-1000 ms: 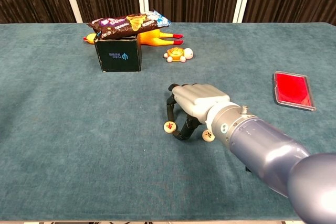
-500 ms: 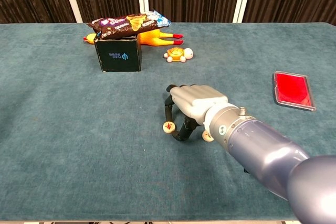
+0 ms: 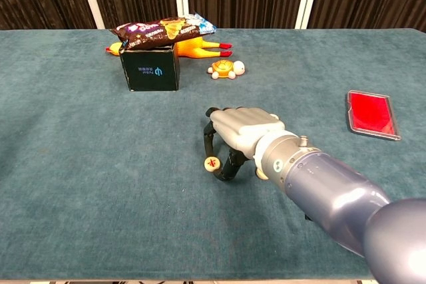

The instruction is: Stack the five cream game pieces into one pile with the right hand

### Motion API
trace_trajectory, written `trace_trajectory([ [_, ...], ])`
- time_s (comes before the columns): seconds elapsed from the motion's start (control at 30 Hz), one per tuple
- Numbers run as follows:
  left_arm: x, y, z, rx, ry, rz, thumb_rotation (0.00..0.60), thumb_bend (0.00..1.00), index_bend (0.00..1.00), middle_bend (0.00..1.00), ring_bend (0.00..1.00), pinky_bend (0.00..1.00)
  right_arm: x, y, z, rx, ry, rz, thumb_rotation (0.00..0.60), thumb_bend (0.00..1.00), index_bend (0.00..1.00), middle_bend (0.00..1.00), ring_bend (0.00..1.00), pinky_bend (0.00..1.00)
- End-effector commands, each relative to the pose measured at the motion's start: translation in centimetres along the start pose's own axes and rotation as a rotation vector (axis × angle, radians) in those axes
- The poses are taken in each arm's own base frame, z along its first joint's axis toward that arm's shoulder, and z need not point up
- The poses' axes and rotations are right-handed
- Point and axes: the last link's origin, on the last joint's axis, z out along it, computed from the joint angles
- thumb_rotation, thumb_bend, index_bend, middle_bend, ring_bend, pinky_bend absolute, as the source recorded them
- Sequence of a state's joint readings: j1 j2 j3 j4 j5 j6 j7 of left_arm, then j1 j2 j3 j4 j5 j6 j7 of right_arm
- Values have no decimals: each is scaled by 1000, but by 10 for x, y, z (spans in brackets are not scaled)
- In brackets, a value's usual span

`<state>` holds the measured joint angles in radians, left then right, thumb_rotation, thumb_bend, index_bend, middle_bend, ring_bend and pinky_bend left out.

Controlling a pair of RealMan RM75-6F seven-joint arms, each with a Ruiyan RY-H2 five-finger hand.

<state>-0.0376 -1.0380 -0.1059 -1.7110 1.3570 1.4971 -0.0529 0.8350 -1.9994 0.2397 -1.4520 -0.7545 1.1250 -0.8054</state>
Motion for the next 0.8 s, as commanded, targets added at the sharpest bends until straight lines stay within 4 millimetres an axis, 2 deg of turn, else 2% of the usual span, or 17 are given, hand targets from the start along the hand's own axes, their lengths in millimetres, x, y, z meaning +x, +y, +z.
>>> trace_trajectory([
  [0.03, 0, 0, 0, 1, -1, 0, 600, 160, 143, 0, 0, 70, 0, 0, 0, -2, 0, -1, 600, 379, 512, 0, 0, 0],
  [0.43, 0, 0, 0, 2, 1, -3, 600, 161, 147, 0, 0, 70, 4, -1, 0, -3, -1, 10, 600, 379, 537, 0, 0, 0],
  [0.8, 0, 0, 0, 1, 1, -1, 600, 162, 147, 0, 0, 71, 29, 9, 0, -19, 13, 24, 600, 379, 537, 0, 0, 0],
])
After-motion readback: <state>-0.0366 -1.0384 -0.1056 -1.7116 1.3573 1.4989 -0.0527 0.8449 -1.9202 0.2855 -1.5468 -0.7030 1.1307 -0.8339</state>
